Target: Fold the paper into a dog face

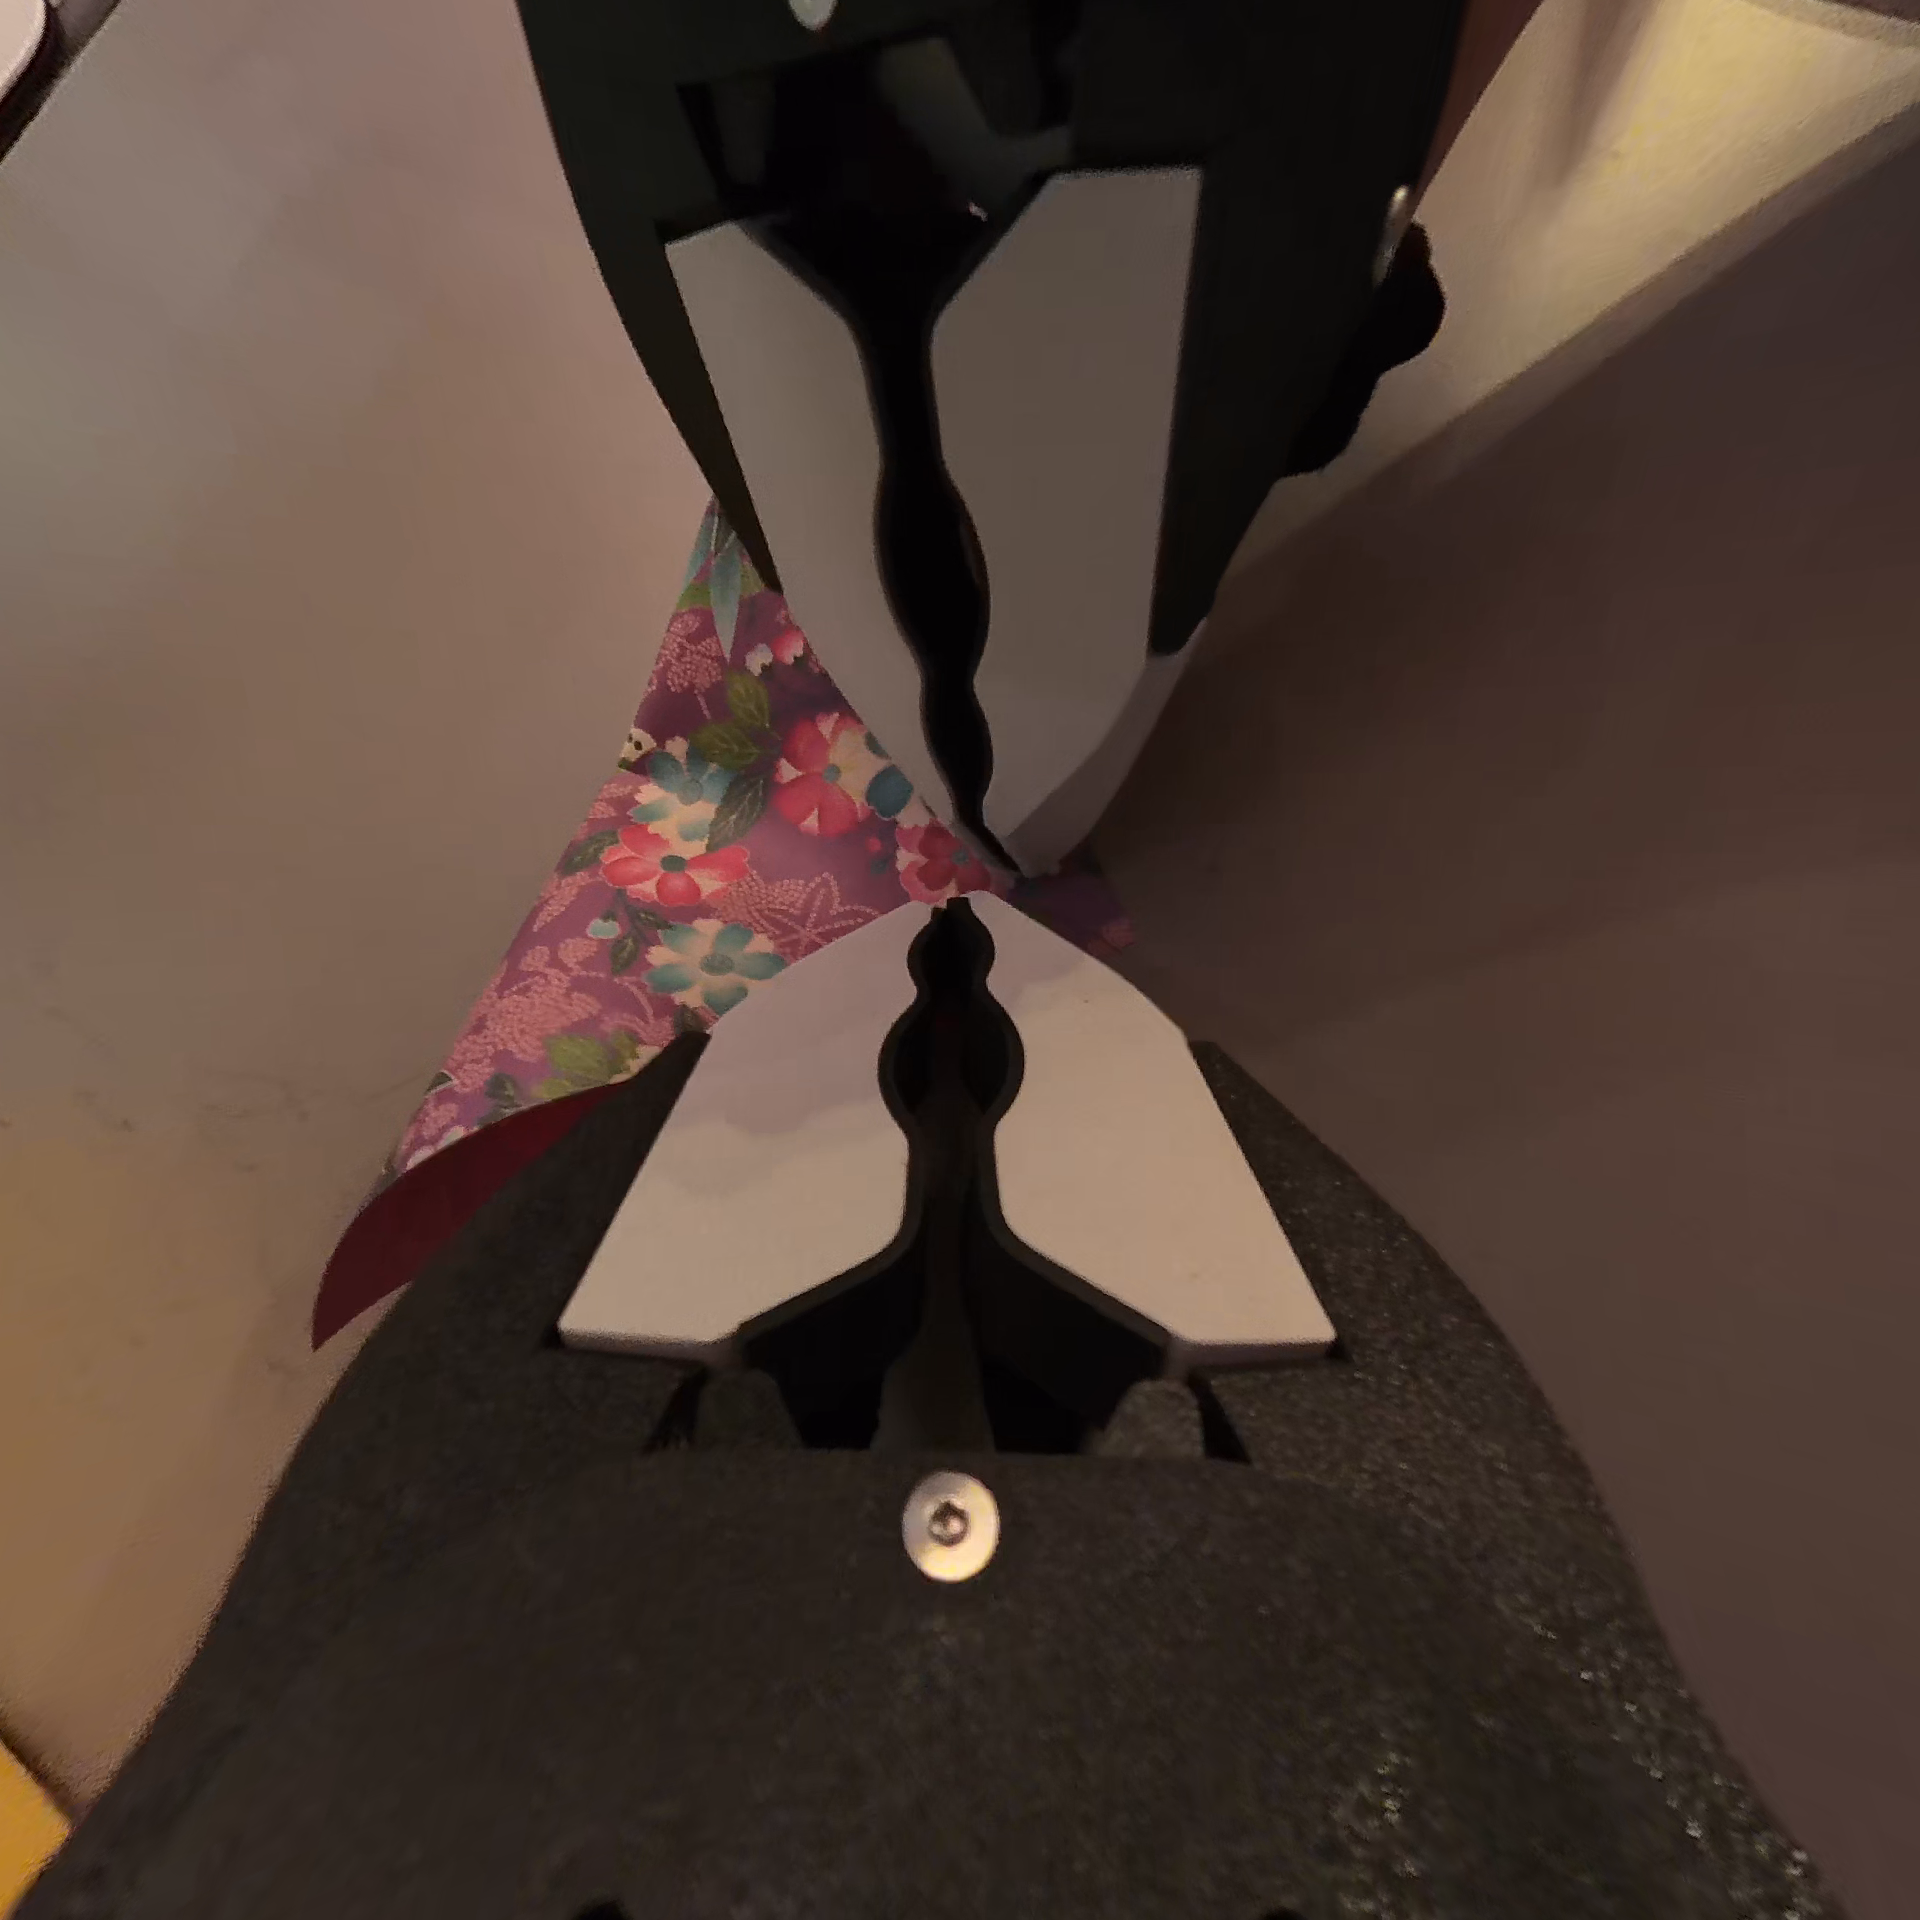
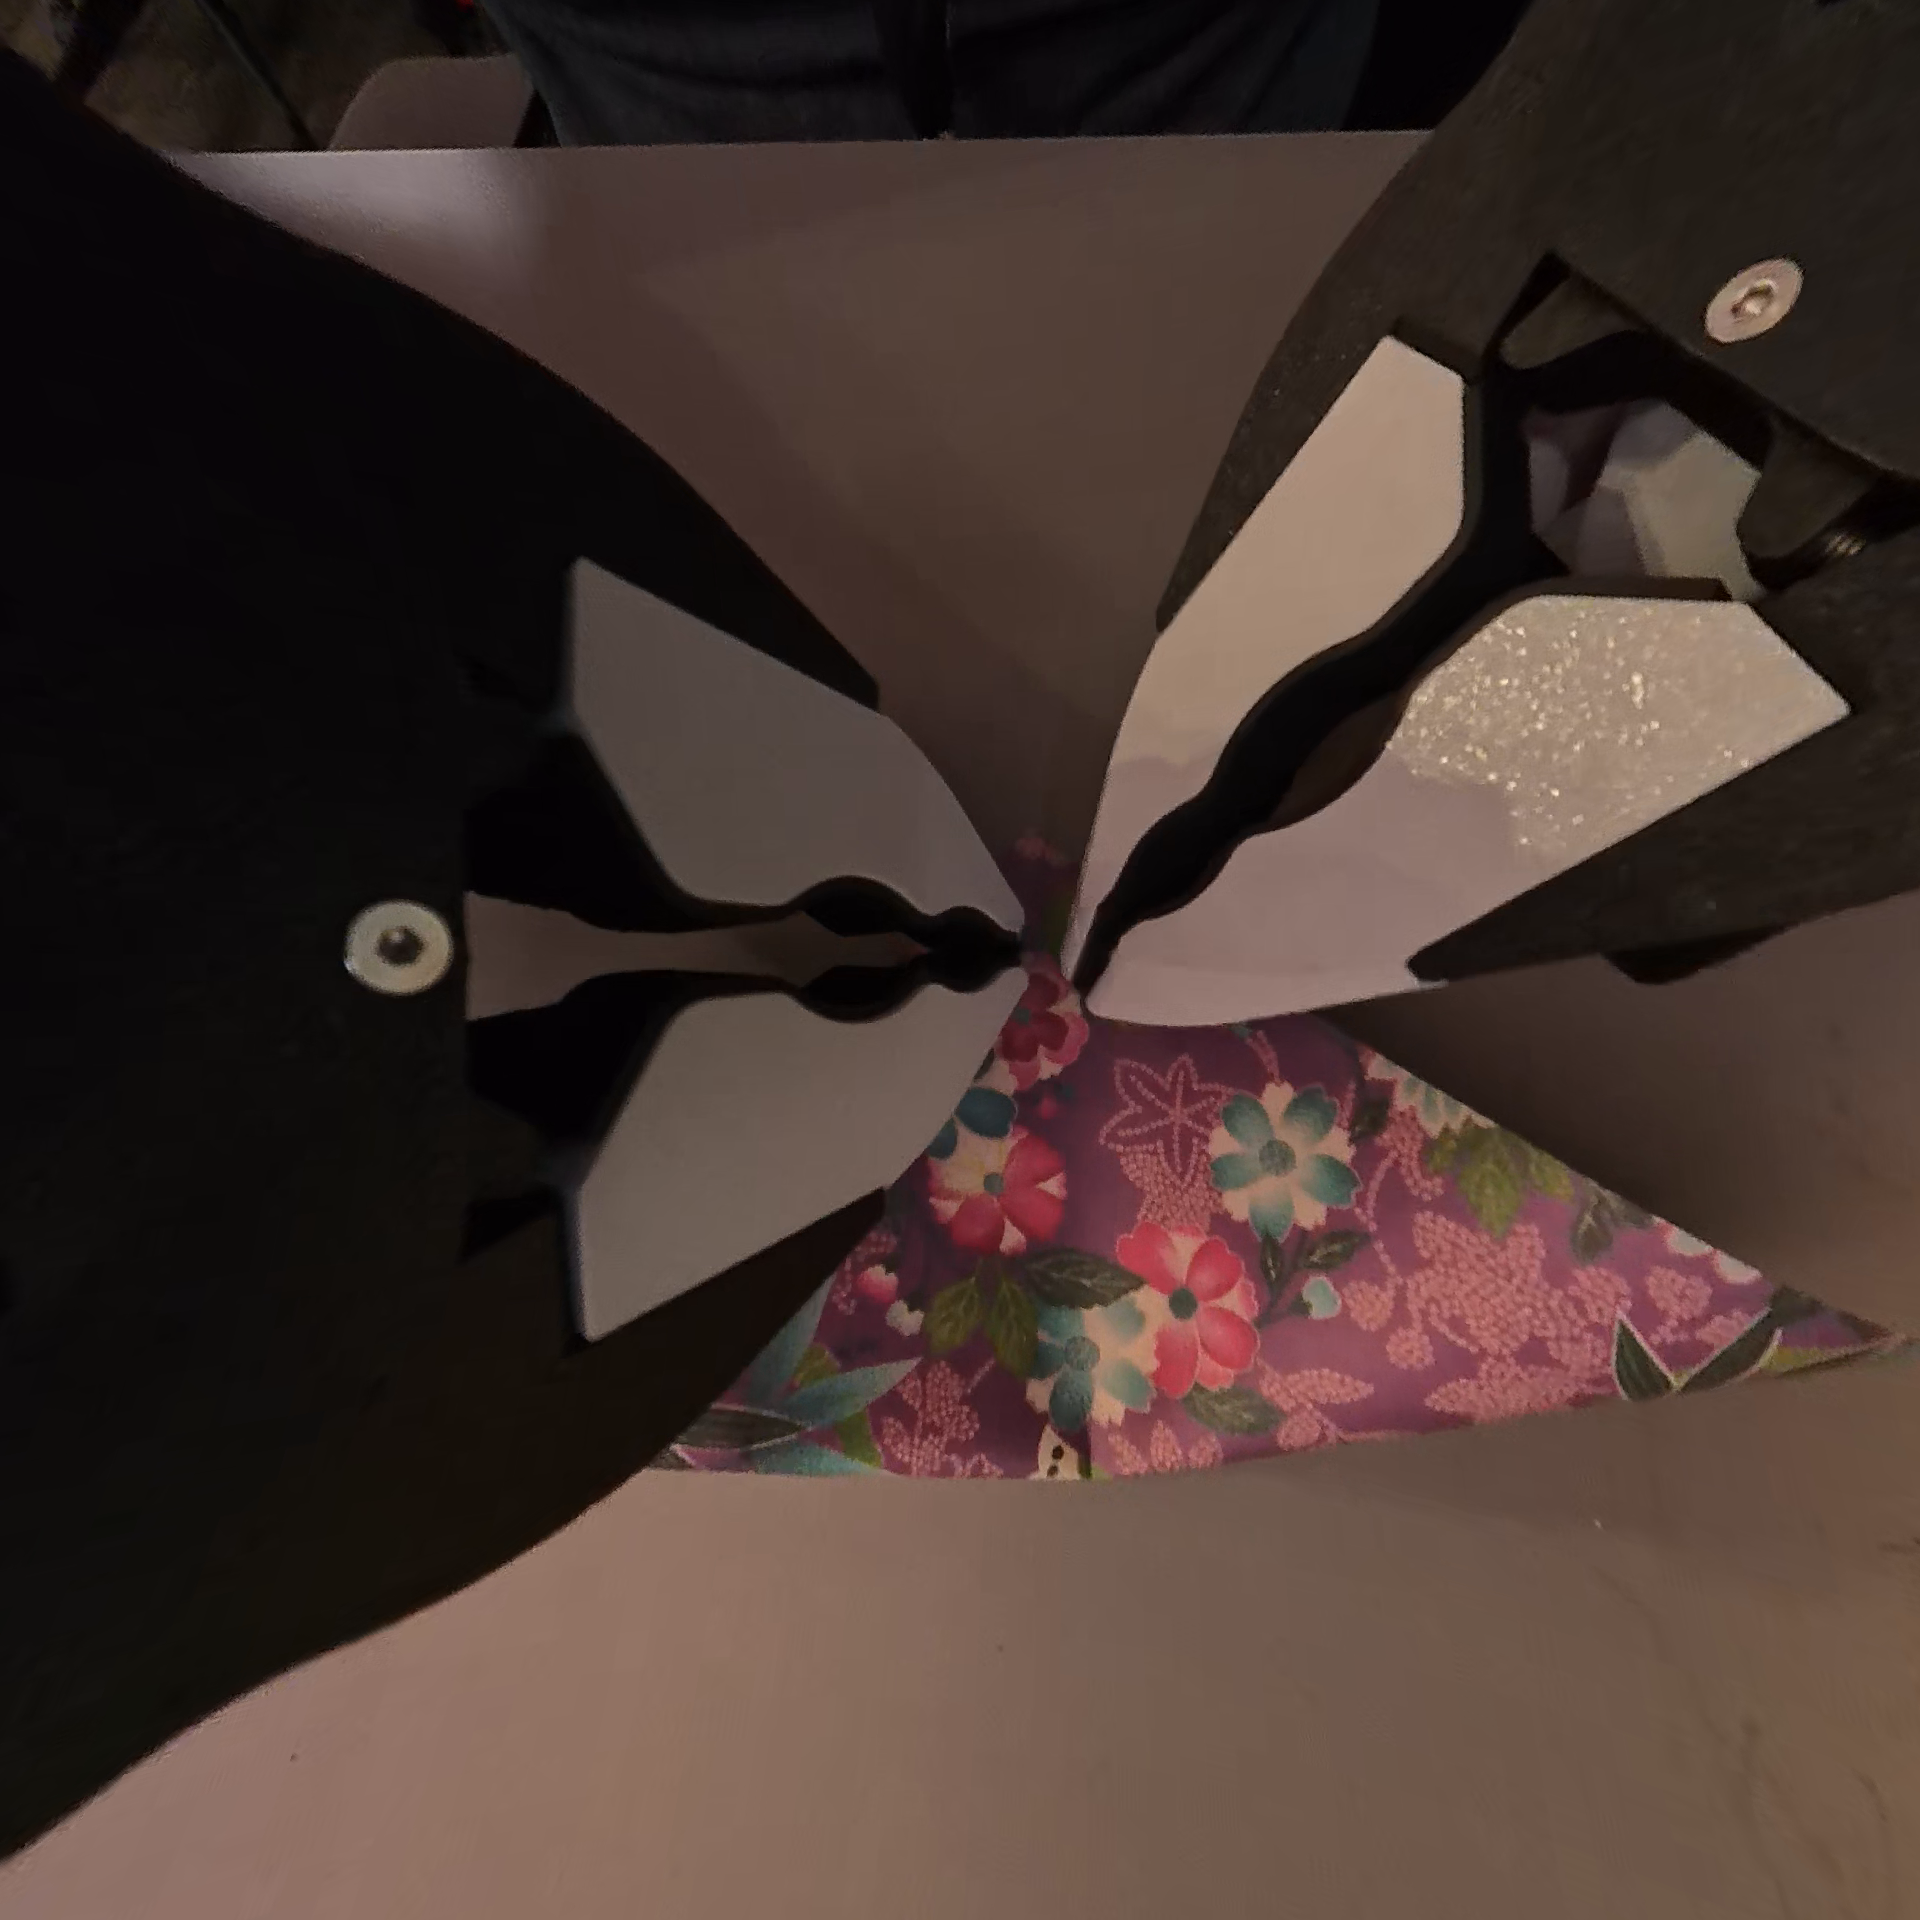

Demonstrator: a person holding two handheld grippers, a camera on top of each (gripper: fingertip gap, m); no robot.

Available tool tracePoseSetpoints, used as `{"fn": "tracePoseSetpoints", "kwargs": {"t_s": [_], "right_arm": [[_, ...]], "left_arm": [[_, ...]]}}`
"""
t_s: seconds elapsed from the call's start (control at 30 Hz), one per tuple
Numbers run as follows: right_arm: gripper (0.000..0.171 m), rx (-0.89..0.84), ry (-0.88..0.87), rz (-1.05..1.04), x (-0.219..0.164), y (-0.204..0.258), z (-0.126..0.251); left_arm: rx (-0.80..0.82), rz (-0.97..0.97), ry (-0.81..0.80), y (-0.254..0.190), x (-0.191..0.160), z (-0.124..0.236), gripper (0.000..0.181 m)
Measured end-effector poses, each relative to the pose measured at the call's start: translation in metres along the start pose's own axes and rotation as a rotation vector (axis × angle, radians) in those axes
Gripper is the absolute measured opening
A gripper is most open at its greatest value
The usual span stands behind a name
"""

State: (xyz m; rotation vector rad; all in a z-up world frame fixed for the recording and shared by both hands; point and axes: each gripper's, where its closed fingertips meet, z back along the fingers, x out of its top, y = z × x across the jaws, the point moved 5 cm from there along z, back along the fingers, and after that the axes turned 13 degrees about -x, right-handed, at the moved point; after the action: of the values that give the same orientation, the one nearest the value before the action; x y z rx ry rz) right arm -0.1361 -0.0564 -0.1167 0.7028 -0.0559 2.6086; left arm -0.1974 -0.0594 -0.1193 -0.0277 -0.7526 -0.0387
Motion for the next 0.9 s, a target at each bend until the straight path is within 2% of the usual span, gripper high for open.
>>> {"fn": "tracePoseSetpoints", "kwargs": {"t_s": [0.03,0.53,0.67,0.9], "right_arm": [[0.003,0.002,-0.001,0.000,0.000,0.000,0.000],[0.003,0.069,-0.040,-0.049,-0.002,-0.003,0.000],[0.002,0.078,-0.001,-0.063,-0.001,-0.017,0.004],[0.002,0.281,0.208,-0.148,0.024,-0.034,0.000]], "left_arm": [[-0.014,0.008,-0.008,-0.002,0.000,0.000,0.000],[-0.068,-0.005,0.093,-0.013,0.007,-0.005,0.001],[-0.094,0.009,0.095,-0.011,0.007,-0.005,0.002],[-0.108,0.001,0.115,-0.011,0.008,-0.004,0.002]]}}
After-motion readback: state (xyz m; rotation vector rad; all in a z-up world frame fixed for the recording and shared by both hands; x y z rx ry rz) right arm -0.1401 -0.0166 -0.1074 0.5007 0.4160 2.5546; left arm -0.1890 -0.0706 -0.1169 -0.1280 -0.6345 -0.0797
